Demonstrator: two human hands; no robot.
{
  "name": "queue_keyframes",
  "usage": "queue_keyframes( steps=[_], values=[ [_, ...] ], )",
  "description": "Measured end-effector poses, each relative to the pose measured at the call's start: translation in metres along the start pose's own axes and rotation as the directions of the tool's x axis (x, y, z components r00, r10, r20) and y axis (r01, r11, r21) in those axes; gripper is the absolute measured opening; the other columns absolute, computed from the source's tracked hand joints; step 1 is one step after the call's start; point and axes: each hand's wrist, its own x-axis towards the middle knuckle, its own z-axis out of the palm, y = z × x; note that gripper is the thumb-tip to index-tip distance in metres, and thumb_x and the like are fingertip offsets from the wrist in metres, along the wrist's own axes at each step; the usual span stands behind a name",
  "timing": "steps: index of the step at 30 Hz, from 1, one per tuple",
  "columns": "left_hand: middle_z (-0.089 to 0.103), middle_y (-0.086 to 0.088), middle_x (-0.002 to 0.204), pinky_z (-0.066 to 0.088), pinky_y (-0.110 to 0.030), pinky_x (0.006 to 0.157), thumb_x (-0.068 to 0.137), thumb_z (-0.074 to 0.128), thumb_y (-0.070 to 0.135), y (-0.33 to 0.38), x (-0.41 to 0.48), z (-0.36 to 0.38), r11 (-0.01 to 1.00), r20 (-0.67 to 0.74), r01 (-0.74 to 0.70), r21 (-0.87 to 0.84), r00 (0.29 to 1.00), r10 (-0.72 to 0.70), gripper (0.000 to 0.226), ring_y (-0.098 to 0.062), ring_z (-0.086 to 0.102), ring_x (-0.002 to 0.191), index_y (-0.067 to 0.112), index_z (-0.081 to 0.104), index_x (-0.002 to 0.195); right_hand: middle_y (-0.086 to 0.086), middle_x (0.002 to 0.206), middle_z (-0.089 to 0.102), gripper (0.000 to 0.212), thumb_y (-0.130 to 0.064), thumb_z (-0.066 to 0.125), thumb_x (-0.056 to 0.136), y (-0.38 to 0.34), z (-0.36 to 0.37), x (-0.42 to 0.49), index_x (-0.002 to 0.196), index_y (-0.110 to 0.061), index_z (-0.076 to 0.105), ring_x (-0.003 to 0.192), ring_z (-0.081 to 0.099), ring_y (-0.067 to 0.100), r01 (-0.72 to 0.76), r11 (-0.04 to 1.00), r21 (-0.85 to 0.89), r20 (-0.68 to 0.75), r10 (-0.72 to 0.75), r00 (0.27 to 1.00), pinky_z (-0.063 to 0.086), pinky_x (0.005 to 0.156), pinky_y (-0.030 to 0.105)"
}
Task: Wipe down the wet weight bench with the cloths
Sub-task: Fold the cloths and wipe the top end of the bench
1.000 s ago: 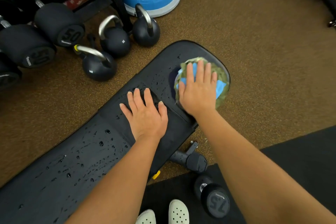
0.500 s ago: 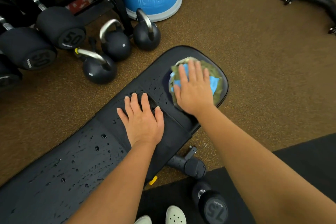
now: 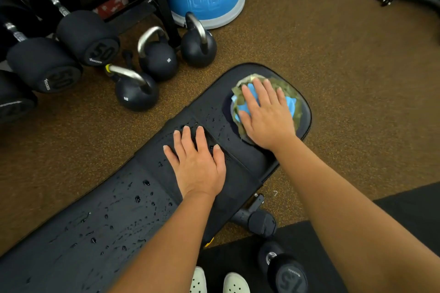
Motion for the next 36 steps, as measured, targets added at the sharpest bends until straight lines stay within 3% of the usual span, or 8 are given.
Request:
queue_keyframes(
  steps=[3,8,14,21,27,32,34,36],
  values=[
    [0.036,-0.018,0.148,0.015,-0.062,0.115,0.092,0.032,0.044,0.001,0.001,0.0,1.0,0.001,-0.003,0.001,1.0,0.003,0.058,-0.038,0.024,0.142,0.014,0.039,0.142,0.017,0.157,0.024,0.065,-0.05,0.023,0.098,0.02,0.002,-0.013,0.15,-0.012,0.028,0.144,0.02,0.038,-0.158,0.987,0.016,-0.037,0.158,0.987,0.019,0.114,0.057],
    [0.035,-0.017,0.15,0.013,-0.061,0.115,0.093,0.03,0.045,0.0,0.001,0.001,1.0,0.009,-0.004,-0.014,1.0,0.004,0.059,-0.037,0.022,0.143,0.015,0.038,0.143,0.023,0.147,0.032,0.065,-0.046,0.027,0.097,0.004,-0.008,0.046,0.15,-0.009,0.022,0.133,0.03,0.042,-0.511,0.857,0.062,0.01,0.512,0.859,0.021,0.111,0.057],
    [0.036,-0.018,0.149,0.014,-0.062,0.115,0.092,0.03,0.045,0.0,0.001,0.001,1.0,0.006,-0.007,-0.019,1.0,0.008,0.06,-0.037,0.024,0.142,0.014,0.039,0.142,0.018,0.157,0.024,0.064,-0.049,0.021,0.098,-0.011,-0.001,0.022,0.151,-0.013,0.028,0.144,0.02,0.037,0.014,1.0,-0.007,-0.031,-0.014,0.999,0.02,0.115,0.056],
    [0.034,-0.018,0.149,0.013,-0.062,0.115,0.092,0.031,0.044,0.0,0.001,0.0,1.0,0.015,-0.014,-0.026,1.0,0.015,0.06,-0.036,0.021,0.143,0.012,0.037,0.143,0.021,0.157,0.019,0.067,-0.047,0.024,0.097,-0.005,-0.004,0.038,0.152,-0.009,0.021,0.144,0.015,0.041,-0.45,0.891,0.06,-0.01,0.452,0.892,0.015,0.115,0.058],
    [0.026,-0.018,0.155,0.009,-0.06,0.116,0.093,0.025,0.044,-0.001,0.002,-0.002,0.999,0.043,-0.041,-0.003,0.998,0.041,0.065,-0.035,0.014,0.147,0.009,0.032,0.148,0.014,0.161,0.014,0.07,-0.054,0.01,0.095,-0.007,-0.004,0.026,0.153,-0.015,0.018,0.148,0.009,0.032,-0.006,1.0,-0.01,0.003,0.006,1.0,0.01,0.118,0.051],
    [0.014,-0.017,0.16,0.004,-0.055,0.117,0.093,0.018,0.051,-0.017,0.013,-0.009,0.98,0.109,-0.195,0.034,0.976,0.19,0.072,-0.033,0.004,0.149,0.008,0.022,0.151,0.021,0.159,0.014,0.07,-0.05,0.021,0.097,0.007,-0.008,0.039,0.152,-0.007,0.016,0.146,0.009,0.038,-0.378,0.926,0.019,0.029,0.377,0.926,0.008,0.118,0.055],
    [0.014,-0.016,0.16,0.004,-0.052,0.118,0.094,0.016,0.052,-0.024,0.022,-0.012,0.968,0.104,-0.247,0.033,0.965,0.242,0.073,-0.031,0.003,0.149,0.007,0.021,0.151,0.021,0.16,0.008,0.068,-0.047,0.02,0.099,-0.01,-0.008,0.041,0.153,-0.008,0.01,0.147,0.003,0.038,-0.33,0.944,-0.009,0.031,0.33,0.943,0.004,0.118,0.054],
    [0.016,-0.015,0.159,0.005,-0.051,0.119,0.094,0.016,0.05,-0.03,0.031,-0.013,0.959,0.092,-0.282,0.021,0.956,0.279,0.072,-0.031,0.005,0.149,0.007,0.023,0.151,0.019,0.16,0.008,0.067,-0.048,0.016,0.098,-0.02,-0.005,0.026,0.153,-0.01,0.012,0.148,0.004,0.035,-0.096,0.995,-0.018,0.022,0.096,0.995,0.005,0.118,0.052]
  ],
)
